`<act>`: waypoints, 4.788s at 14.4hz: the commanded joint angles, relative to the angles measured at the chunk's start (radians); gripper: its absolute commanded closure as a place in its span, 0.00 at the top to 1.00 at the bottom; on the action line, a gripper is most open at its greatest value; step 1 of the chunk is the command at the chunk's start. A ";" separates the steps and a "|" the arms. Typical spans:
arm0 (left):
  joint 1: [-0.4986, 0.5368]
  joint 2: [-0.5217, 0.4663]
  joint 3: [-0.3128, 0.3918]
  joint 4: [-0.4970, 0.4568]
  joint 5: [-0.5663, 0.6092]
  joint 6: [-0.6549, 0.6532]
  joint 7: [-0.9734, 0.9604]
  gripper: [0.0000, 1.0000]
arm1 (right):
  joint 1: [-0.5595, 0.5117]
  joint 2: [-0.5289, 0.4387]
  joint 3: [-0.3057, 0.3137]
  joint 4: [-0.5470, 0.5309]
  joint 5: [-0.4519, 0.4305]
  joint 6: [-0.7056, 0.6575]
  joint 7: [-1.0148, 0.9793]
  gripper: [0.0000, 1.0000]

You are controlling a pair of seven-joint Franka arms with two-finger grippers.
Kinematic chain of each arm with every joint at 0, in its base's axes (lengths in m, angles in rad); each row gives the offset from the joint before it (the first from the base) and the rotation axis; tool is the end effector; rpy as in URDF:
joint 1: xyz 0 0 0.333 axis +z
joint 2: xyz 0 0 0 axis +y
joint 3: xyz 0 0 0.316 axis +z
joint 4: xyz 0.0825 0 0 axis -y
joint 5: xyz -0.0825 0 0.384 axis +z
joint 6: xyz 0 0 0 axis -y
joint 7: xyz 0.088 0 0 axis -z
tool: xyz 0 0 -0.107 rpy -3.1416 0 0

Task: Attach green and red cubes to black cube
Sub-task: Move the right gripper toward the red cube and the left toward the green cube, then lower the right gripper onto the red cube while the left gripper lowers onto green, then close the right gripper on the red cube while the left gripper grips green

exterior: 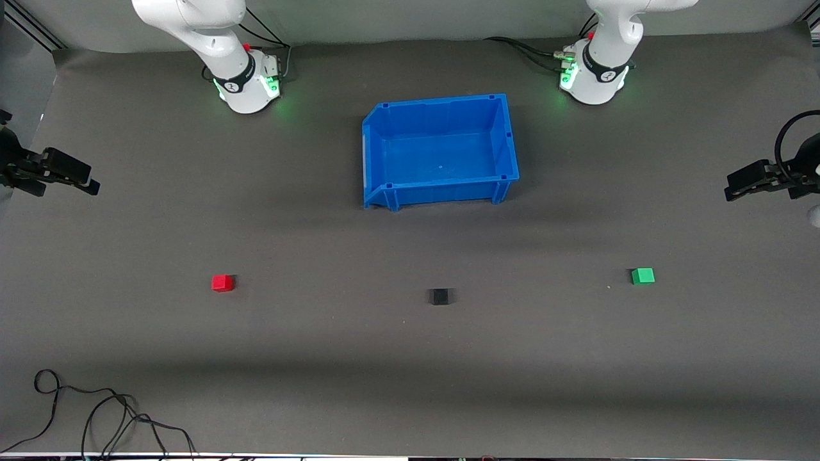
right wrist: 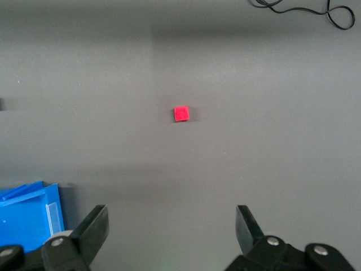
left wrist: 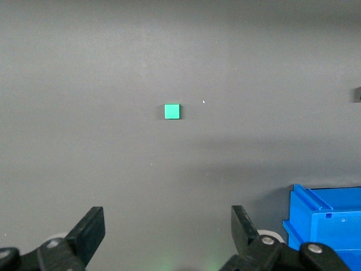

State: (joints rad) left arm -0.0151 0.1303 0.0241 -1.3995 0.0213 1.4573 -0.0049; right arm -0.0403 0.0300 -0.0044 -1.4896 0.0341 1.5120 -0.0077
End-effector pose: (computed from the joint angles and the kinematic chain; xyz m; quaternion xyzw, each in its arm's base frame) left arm 0.5831 0.0067 0.6207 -0.9992 -0.0077 0.0362 0.0121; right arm 0.5580 -0.0211 0.6408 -0.9997 0.0176 0.0034 0.0170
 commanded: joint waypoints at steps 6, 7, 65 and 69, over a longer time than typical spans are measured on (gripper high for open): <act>-0.002 -0.008 0.004 0.010 -0.004 -0.008 0.014 1.00 | 0.008 0.019 -0.002 0.034 -0.017 -0.019 -0.008 1.00; -0.003 -0.008 0.004 0.010 -0.003 -0.009 0.007 1.00 | 0.008 0.019 -0.002 0.034 -0.017 -0.019 -0.008 1.00; 0.075 0.430 0.011 -0.549 -0.069 1.005 -1.497 0.76 | -0.038 0.708 -0.114 -0.031 0.472 0.312 0.976 0.96; 0.072 0.431 0.011 -0.549 -0.066 1.005 -1.498 0.56 | -0.039 0.738 -0.114 -0.031 0.469 0.336 0.950 0.95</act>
State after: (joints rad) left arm 0.0704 0.5662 0.0290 -1.9344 -0.0517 2.4486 -1.4846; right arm -0.0765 0.7543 -0.1171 -1.5177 0.4910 1.8286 0.9636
